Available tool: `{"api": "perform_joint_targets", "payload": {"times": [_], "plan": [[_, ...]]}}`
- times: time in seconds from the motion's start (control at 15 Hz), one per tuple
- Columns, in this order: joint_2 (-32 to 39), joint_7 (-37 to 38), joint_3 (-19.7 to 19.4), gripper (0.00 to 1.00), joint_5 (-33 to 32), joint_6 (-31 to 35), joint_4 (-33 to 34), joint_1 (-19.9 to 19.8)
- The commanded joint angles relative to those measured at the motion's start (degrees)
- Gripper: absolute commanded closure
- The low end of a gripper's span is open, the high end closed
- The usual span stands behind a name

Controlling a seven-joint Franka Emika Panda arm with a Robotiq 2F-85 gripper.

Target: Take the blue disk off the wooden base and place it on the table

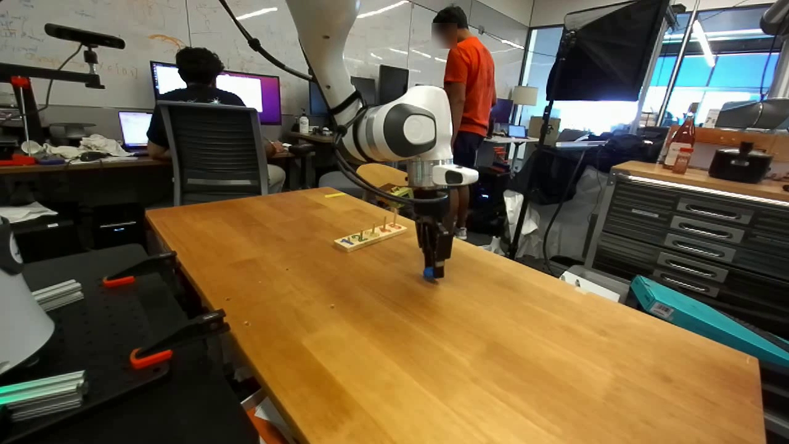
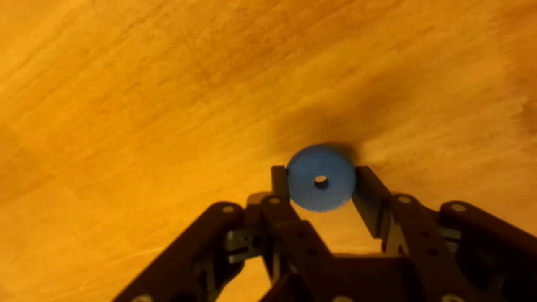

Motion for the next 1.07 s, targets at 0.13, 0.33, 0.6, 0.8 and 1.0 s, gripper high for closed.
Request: {"api": "perform_joint_targets", "payload": {"times": [0.13,0.33,0.6,0.8,1.0], "plan": [[-2.9,1.07,-1.0,0.27,0.35,1.37,-5.02,4.0],[-11.11,-1.82,1.97,0.15,0.61,-1.03,-9.44,5.58],[-20.93,-6.45,9.22,0.0,5.66,-10.55,-10.3,4.18],[-28.6,-10.89,13.0,0.0,9.75,-18.89,-9.98,3.84],[-36.16,-14.25,15.37,0.0,13.18,-26.17,-9.09,4.13]]}}
